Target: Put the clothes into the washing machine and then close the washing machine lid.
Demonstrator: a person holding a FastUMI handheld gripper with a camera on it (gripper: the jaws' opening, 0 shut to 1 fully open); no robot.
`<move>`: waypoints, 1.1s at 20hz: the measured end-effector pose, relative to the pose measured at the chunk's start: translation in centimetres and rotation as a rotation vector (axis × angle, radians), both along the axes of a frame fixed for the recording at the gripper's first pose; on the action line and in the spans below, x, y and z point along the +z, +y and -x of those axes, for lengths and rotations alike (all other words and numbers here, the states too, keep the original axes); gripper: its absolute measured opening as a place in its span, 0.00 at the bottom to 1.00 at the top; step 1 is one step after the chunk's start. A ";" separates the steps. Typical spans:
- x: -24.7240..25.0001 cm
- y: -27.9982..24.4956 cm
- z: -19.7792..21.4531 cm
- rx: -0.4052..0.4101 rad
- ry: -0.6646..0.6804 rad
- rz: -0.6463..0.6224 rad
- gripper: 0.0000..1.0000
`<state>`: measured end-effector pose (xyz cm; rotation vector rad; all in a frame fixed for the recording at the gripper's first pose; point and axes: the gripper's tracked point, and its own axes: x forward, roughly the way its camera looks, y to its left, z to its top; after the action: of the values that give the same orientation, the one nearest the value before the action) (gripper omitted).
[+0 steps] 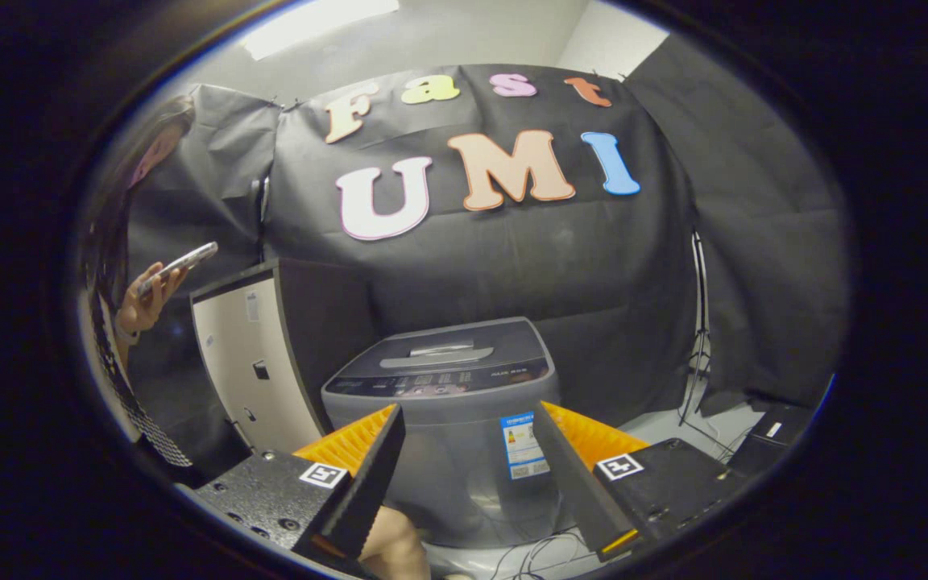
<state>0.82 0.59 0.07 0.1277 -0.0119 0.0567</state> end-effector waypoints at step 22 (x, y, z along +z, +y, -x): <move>-0.1 1.6 0.3 0.043 0.002 0.094 0.97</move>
<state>0.54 2.19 -0.04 0.0339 -0.0044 0.1002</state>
